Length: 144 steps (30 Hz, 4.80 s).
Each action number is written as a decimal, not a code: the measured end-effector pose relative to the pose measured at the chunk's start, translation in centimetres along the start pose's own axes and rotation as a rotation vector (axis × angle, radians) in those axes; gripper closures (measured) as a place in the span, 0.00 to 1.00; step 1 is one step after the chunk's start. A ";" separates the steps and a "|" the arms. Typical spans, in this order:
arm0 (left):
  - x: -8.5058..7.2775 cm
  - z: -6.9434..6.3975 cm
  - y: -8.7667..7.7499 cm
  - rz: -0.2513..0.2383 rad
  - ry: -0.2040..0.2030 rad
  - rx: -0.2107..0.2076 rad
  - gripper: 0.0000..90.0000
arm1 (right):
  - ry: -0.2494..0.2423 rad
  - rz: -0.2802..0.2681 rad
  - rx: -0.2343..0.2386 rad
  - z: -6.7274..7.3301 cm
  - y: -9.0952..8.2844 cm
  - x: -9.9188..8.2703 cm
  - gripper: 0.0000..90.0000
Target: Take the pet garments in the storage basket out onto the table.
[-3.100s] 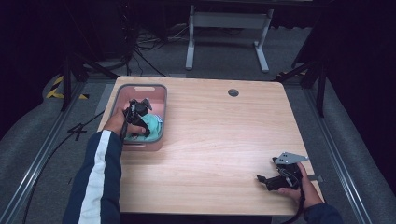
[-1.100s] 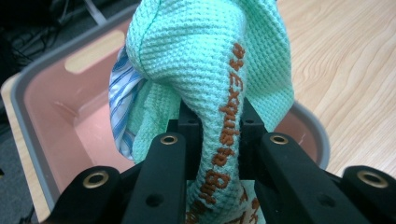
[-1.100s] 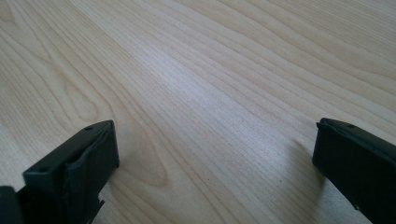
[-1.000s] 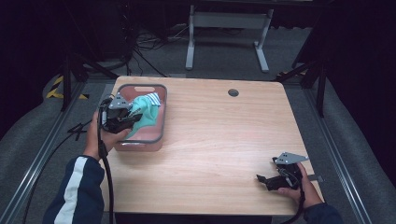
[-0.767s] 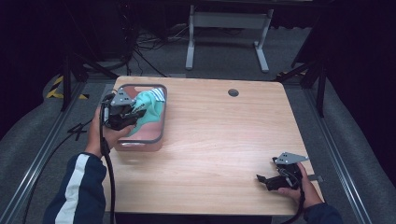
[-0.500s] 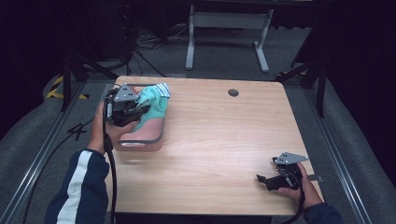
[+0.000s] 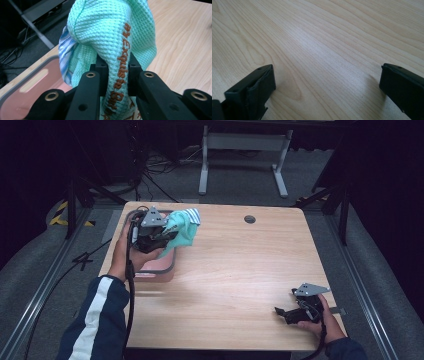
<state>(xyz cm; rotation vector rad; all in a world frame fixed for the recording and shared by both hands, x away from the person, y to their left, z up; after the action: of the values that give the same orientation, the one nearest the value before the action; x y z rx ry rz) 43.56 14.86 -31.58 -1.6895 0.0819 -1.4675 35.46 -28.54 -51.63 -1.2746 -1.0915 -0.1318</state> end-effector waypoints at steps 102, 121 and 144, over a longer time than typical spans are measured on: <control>0.0 -8.1 19.1 0.214 0.044 -0.103 0.32 | -0.004 0.001 0.001 0.0 0.0 0.0 0.01; 1.1 -9.2 15.2 0.193 0.127 -0.121 0.27 | -0.004 0.001 0.000 0.0 0.0 0.0 0.01; -1.4 -9.8 11.3 0.255 0.222 -0.132 0.24 | -0.004 0.001 0.001 0.0 0.0 0.0 0.01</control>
<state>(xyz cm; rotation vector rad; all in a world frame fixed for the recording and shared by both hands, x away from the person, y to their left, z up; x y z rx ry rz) 40.38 3.21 -40.52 -1.5470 0.5065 -1.4732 35.42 -28.57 -51.63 -1.2749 -1.0940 -0.1285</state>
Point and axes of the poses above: each handheld gripper's, and its own axes: y roughly forward along the jaws, x roughly out of its top, z roughly to its left, the point moved 4 cm from there along y, roughly forward along the jaws, and after that the axes turned 9 degrees about -x, right-handed, at the moved point
